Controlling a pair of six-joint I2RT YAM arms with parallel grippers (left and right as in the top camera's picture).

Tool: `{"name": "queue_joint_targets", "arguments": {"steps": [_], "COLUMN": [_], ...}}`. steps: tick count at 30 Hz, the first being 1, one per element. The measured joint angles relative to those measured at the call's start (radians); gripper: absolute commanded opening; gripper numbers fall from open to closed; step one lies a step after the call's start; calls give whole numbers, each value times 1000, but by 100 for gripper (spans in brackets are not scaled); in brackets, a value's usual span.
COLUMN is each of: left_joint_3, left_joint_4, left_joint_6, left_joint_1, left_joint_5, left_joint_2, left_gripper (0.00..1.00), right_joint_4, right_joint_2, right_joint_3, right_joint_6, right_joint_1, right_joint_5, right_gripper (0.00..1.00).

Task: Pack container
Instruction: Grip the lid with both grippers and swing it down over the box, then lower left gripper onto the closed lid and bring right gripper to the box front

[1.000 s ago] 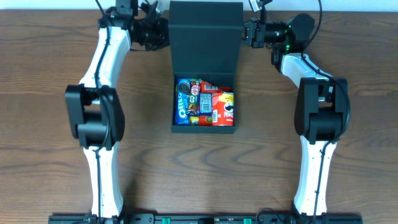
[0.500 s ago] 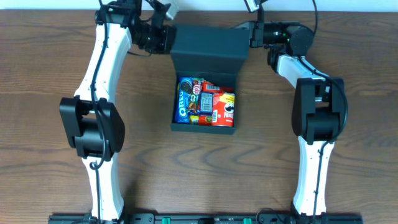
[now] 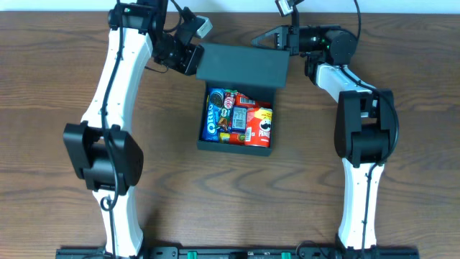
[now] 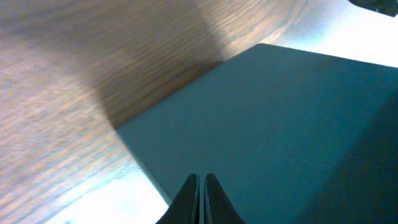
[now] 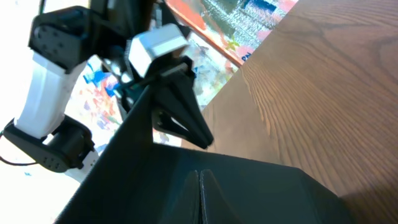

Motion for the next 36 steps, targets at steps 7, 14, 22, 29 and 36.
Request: {"name": "queue_joint_targets", "arguments": {"steps": [7, 14, 22, 29, 36], "left_joint_3": [0, 0, 0, 0, 0], "left_joint_4": [-37, -46, -47, -45, -45], "left_joint_6": [80, 103, 103, 94, 64], "left_joint_1": [0, 0, 0, -1, -32], "left_joint_5": [-48, -63, -64, -66, -67], "left_joint_2": [-81, -94, -94, -94, -94], "left_gripper": [6, 6, 6, 6, 6], "right_joint_4": [0, 0, -285, -931, -1102], "right_joint_2": [0, 0, 0, 0, 0], "right_joint_3": [0, 0, 0, 0, 1], "right_joint_6": [1, 3, -81, -388, -560], "right_joint_1": [0, -2, -31, -52, -62], "right_joint_5": [0, 0, 2, 176, 510], "right_gripper": [1, 1, 1, 2, 2]}}
